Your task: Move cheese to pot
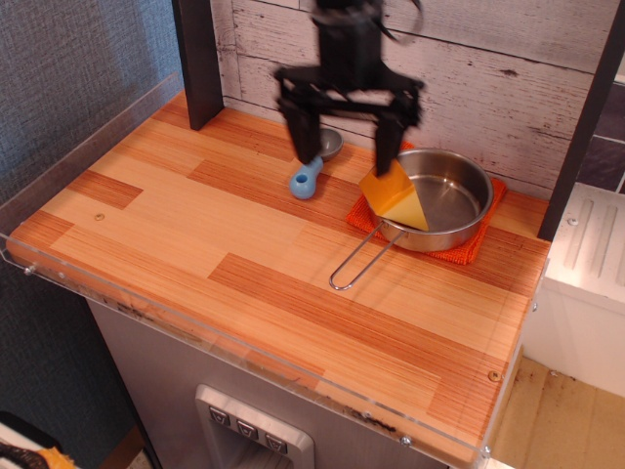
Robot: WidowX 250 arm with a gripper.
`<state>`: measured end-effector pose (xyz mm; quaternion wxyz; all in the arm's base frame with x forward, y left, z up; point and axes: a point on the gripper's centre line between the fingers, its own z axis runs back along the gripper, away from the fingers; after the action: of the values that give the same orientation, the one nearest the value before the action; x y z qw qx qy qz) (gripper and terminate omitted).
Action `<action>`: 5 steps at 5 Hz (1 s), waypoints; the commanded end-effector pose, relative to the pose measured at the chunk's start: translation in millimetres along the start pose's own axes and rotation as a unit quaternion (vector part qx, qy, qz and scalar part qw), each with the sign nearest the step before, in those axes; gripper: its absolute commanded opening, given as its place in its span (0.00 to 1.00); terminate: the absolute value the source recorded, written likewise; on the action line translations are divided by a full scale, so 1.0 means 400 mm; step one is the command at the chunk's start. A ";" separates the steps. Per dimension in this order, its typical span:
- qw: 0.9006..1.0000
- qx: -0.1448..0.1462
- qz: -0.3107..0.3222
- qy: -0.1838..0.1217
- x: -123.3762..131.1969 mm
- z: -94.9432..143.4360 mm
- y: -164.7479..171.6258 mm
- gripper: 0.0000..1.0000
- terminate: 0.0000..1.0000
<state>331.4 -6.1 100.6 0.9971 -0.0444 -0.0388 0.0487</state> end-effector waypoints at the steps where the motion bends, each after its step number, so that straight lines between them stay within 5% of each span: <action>1: 0.999 0.006 -0.024 -0.047 -0.071 0.132 0.160 1.00 0.00; 3: 0.997 0.029 -0.072 -0.005 -0.093 0.082 0.220 1.00 0.00; 5: 0.995 0.056 -0.076 0.004 -0.094 0.068 0.242 1.00 0.00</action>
<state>285.3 81.5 105.2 0.9993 0.0093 -0.0228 -0.0285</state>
